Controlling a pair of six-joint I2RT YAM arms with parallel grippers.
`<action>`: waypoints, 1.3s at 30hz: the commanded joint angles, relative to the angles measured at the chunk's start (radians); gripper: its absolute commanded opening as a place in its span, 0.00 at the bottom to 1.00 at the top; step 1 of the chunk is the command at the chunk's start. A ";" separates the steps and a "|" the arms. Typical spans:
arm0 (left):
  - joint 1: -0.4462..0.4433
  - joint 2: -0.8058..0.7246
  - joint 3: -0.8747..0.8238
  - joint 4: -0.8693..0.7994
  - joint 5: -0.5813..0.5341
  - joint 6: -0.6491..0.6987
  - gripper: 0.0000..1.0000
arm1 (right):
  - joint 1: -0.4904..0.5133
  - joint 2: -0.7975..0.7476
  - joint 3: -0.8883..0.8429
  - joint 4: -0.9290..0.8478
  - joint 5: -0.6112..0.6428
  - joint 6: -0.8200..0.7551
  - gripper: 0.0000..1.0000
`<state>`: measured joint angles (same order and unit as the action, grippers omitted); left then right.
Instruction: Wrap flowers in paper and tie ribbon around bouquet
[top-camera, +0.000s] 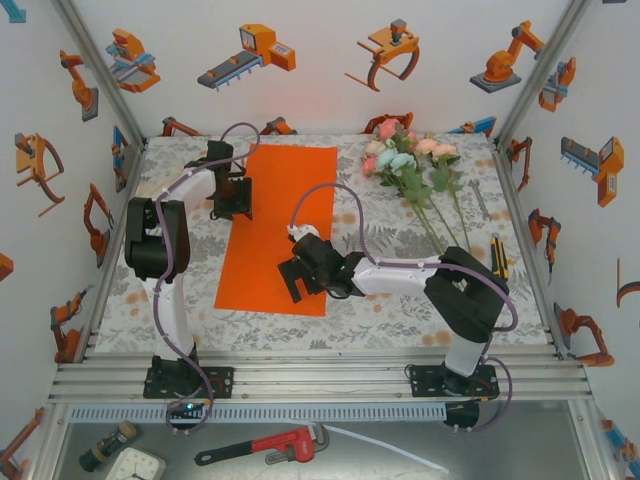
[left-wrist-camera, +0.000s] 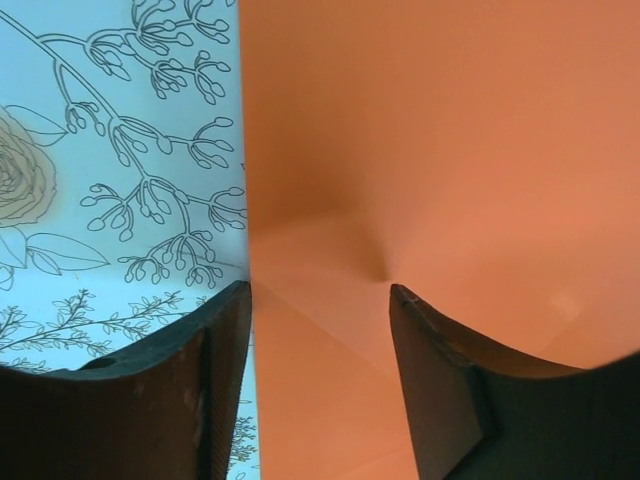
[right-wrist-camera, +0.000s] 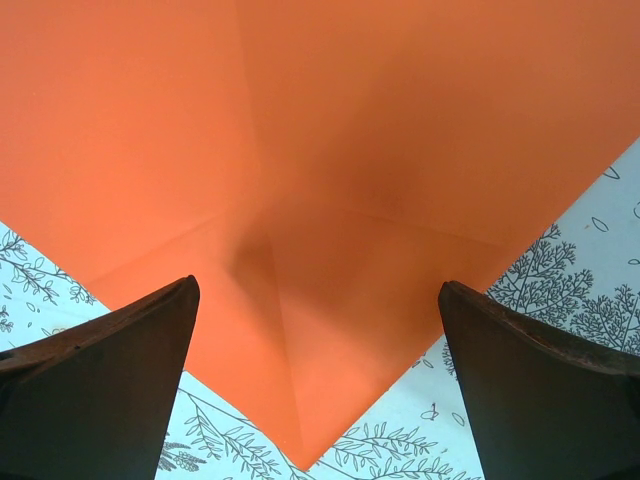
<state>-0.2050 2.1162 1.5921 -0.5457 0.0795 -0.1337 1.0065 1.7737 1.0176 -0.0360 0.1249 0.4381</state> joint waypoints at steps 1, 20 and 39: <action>-0.005 0.012 0.009 -0.038 0.023 -0.021 0.50 | 0.003 0.014 -0.001 0.005 0.027 0.018 0.94; -0.005 -0.023 0.032 -0.051 0.048 -0.036 0.18 | 0.003 0.008 -0.005 -0.004 0.038 0.009 0.94; -0.007 -0.062 -0.018 0.050 0.040 -0.072 0.64 | -0.144 -0.250 -0.152 0.024 0.041 0.191 0.98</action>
<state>-0.2089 2.0995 1.5860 -0.5259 0.1219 -0.2054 0.9222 1.5608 0.9112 -0.0235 0.1505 0.4961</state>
